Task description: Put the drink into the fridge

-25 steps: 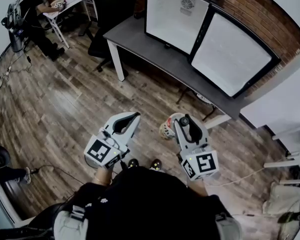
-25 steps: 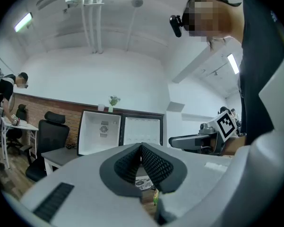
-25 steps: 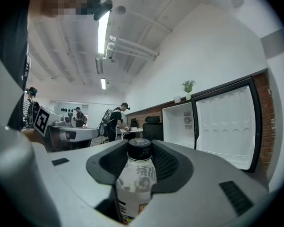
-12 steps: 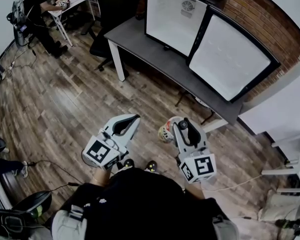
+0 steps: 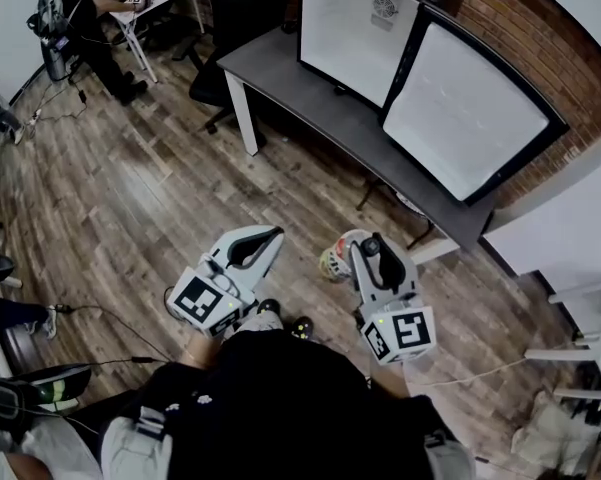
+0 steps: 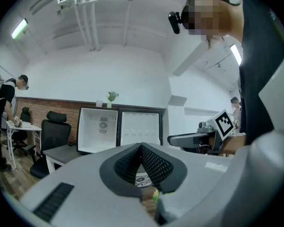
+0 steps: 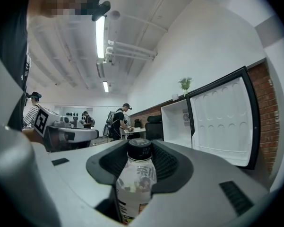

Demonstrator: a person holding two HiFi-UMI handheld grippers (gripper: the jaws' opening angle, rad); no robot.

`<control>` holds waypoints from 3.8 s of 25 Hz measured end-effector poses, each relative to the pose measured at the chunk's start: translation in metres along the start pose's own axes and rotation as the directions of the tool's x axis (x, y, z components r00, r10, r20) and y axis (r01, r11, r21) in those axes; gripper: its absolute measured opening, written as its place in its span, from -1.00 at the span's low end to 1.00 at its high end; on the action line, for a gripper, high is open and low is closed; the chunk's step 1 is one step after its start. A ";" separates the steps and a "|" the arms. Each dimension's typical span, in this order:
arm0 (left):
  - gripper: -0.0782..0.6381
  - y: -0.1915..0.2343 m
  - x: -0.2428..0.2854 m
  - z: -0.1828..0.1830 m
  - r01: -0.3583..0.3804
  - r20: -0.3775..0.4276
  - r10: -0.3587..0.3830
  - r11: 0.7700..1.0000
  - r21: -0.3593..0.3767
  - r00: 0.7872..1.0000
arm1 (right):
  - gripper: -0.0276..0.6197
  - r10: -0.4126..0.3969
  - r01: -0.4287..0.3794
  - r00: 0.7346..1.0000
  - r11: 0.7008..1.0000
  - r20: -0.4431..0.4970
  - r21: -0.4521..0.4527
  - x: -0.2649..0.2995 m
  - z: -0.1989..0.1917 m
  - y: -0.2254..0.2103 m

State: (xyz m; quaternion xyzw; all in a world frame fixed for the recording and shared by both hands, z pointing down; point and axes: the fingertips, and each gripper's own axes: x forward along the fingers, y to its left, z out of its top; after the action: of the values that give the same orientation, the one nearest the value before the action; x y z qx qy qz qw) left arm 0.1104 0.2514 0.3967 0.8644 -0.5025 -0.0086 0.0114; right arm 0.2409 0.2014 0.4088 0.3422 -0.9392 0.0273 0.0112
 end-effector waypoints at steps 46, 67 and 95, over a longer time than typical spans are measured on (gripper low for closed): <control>-0.77 0.157 0.074 -0.001 0.037 0.037 -0.035 0.998 -0.046 0.999 | -0.45 -0.027 0.026 0.999 0.999 -0.023 -0.034 0.161 0.018 -0.036; -0.77 0.265 0.121 -0.001 0.150 0.029 -0.148 0.986 -0.075 0.988 | -0.45 -0.159 0.158 0.987 0.987 -0.040 -0.018 0.259 0.024 -0.057; -0.77 0.373 0.134 -0.015 0.233 0.051 -0.229 0.966 -0.108 0.972 | -0.44 -0.317 0.317 0.946 0.948 -0.062 -0.003 0.345 0.019 -0.067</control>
State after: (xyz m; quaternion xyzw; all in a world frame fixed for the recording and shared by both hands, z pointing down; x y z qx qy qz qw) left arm -0.1473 -0.0495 0.4217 0.9147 -0.3972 -0.0549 0.0497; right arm 0.0198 -0.0720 0.4066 0.4877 -0.8711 0.0390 0.0432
